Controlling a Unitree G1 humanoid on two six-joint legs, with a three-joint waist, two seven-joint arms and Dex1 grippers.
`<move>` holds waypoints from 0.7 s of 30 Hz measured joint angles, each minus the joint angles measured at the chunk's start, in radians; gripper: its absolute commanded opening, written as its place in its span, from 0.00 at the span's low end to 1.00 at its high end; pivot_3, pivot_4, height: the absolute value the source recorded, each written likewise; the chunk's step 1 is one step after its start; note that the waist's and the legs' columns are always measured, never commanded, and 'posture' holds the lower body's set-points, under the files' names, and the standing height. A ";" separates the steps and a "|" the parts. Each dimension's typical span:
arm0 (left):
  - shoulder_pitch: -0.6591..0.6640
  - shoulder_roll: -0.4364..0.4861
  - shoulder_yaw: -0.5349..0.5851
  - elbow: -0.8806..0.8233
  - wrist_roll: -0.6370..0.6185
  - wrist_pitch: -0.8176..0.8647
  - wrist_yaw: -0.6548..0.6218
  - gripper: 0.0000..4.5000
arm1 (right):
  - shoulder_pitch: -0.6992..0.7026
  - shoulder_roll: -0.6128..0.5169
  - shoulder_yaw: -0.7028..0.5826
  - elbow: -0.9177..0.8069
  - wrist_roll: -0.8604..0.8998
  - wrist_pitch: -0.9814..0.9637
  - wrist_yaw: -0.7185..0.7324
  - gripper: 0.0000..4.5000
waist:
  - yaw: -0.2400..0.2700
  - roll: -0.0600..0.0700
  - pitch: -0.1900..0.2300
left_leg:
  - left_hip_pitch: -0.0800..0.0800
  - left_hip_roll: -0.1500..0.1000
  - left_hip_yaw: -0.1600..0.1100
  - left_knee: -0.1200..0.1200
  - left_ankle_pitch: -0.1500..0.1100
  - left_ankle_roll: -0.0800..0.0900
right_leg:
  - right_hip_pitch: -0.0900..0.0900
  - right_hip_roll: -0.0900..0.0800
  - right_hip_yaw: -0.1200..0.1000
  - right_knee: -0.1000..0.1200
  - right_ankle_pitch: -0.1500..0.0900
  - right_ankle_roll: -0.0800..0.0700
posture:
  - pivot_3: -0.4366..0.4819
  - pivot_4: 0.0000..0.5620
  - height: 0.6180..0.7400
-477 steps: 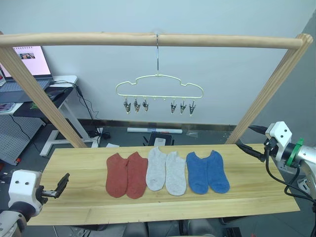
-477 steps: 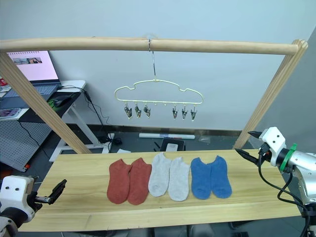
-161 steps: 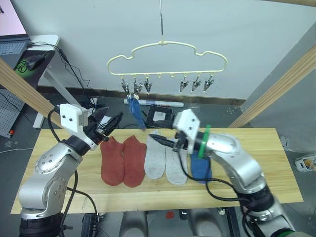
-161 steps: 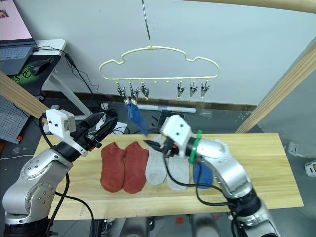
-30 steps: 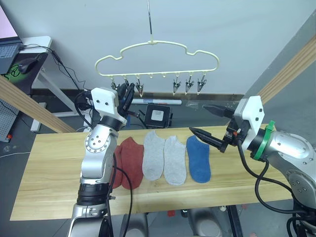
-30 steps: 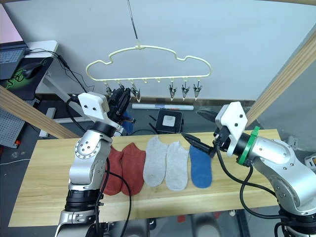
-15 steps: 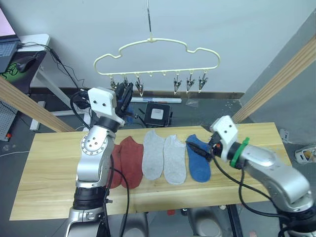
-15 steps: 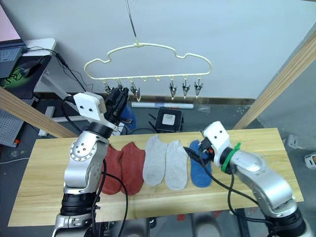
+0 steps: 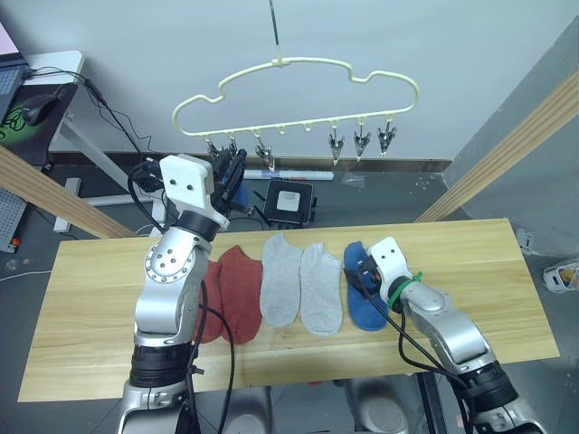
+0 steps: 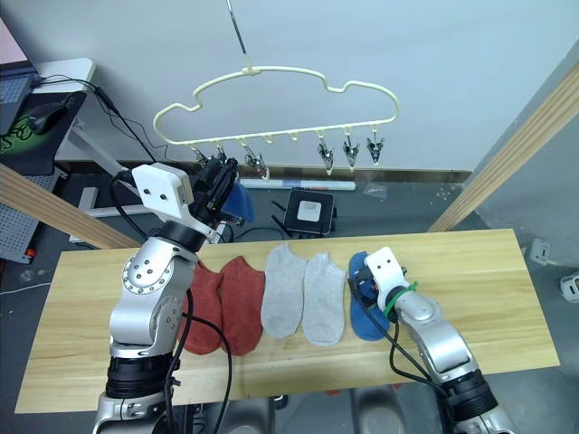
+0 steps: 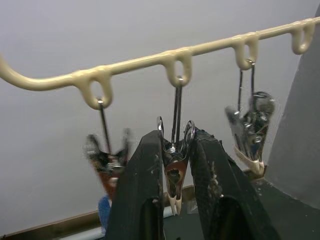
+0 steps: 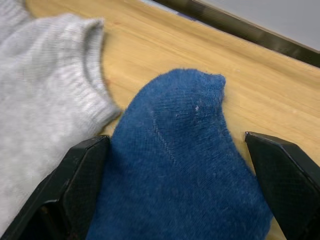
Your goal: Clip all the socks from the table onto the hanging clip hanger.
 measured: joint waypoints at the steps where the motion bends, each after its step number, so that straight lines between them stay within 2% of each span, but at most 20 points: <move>1: 0.000 0.000 0.001 -0.001 -0.003 0.003 0.000 0.11 | -0.002 0.010 -0.008 0.009 -0.001 -0.007 0.000 0.92 | 0.000 0.000 0.000 | 0.000 0.000 0.000 0.000 0.000 0.000 | 0.000 0.000 0.000 0.000 0.000 0.000 | 0.34 0.76 1.00; 2: 0.000 0.000 0.003 -0.003 -0.007 0.007 0.000 0.11 | -0.003 0.017 -0.014 0.015 -0.004 -0.011 0.000 0.87 | 0.000 0.000 0.000 | 0.000 0.000 0.000 0.000 0.000 0.000 | 0.000 0.000 0.000 0.000 0.000 0.000 | 0.34 0.76 1.00; 13: 0.000 0.001 0.013 -0.017 -0.029 0.040 -0.003 0.10 | -0.009 0.070 -0.024 0.037 -0.039 -0.032 0.003 0.03 | 0.000 0.000 0.000 | 0.000 0.000 0.000 0.000 0.000 0.000 | 0.000 0.000 0.000 0.000 0.000 0.001 | 0.34 0.74 1.00; 14: 0.000 0.001 0.015 -0.019 -0.031 0.041 -0.003 0.10 | -0.007 0.070 -0.024 0.036 -0.040 -0.034 0.005 0.00 | 0.000 0.000 0.000 | 0.000 0.000 0.000 0.000 0.000 0.000 | 0.000 0.000 0.000 0.000 0.000 0.001 | 0.34 0.74 1.00; 21: 0.000 0.001 0.028 -0.052 -0.089 0.102 -0.006 0.10 | 0.006 0.014 0.033 -0.026 -0.094 -0.067 0.069 0.00 | -0.001 0.000 0.000 | 0.000 0.000 0.000 0.000 0.000 -0.001 | -0.001 0.000 0.000 0.000 0.000 0.001 | 0.34 0.72 1.00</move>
